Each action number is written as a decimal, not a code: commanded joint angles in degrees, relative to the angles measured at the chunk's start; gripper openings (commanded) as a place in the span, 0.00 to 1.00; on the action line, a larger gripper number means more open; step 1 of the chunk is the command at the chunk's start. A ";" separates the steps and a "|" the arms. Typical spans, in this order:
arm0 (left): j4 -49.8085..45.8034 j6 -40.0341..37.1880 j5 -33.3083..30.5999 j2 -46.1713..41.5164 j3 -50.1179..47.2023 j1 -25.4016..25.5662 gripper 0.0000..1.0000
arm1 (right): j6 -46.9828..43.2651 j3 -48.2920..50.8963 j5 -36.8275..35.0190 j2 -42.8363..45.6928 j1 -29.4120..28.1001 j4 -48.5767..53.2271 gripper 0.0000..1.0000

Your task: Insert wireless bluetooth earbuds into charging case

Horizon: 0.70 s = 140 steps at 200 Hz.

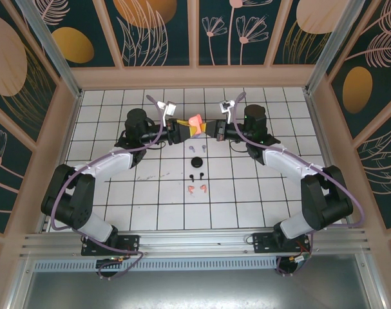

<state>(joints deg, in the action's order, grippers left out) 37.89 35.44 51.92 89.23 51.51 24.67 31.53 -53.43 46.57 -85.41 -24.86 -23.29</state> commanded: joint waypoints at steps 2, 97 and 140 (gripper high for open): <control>-10.75 -8.25 -5.72 -2.34 2.63 0.03 0.66 | -5.37 -4.64 -3.29 1.60 0.07 7.88 0.00; -56.62 -40.83 -9.99 0.59 25.10 -1.42 0.90 | -28.65 -20.06 -15.78 -1.86 1.91 36.87 0.00; -74.88 -51.01 -6.02 11.19 40.52 -1.61 0.91 | -38.26 -23.56 -19.62 -4.55 1.92 43.75 0.00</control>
<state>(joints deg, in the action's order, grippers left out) -21.06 -6.09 42.78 94.59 84.88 23.51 1.85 -74.52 29.91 -88.29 -23.29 13.91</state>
